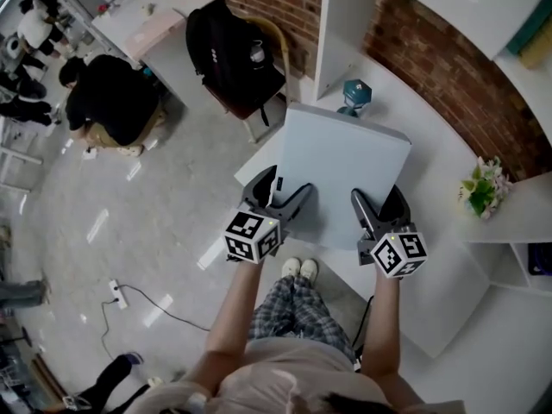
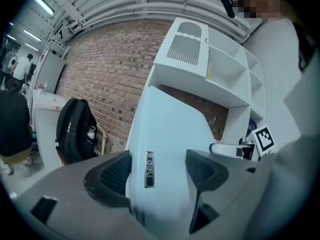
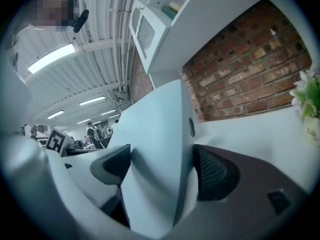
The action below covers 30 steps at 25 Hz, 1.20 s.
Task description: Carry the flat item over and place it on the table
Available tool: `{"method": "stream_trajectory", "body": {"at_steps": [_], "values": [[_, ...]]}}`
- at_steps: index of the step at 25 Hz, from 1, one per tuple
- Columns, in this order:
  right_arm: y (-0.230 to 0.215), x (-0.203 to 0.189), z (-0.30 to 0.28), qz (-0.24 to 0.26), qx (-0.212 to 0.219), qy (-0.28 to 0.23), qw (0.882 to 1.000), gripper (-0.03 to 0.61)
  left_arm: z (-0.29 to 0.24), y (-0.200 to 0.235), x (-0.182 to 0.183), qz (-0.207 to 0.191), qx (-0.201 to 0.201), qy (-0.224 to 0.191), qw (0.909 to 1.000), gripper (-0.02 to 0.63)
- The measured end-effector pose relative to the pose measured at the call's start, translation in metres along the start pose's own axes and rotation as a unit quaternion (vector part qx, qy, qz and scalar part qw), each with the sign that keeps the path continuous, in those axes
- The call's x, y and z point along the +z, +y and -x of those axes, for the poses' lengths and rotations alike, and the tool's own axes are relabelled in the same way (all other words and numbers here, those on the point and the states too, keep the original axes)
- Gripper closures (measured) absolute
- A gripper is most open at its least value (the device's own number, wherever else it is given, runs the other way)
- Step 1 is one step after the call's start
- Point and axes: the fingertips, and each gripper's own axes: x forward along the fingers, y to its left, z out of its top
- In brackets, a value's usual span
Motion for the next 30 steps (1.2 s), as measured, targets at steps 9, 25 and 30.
{"method": "stream_trajectory", "body": {"at_steps": [9, 25, 30], "values": [[-0.031, -0.029, -0.020, -0.032, -0.006, 0.035, 0.999, 0.178, -0.027, 0.016, -0.034, 0.042, 0.009, 0.026, 0.9987, 0.272], [-0.066, -0.069, -0.046, -0.084, -0.036, 0.120, 0.988, 0.179, -0.059, 0.037, -0.072, 0.096, 0.046, 0.129, 0.9858, 0.272], [-0.074, -0.091, -0.049, -0.112, -0.053, 0.170, 0.978, 0.176, -0.065, 0.042, -0.092, 0.111, 0.061, 0.178, 0.9759, 0.272]]}}
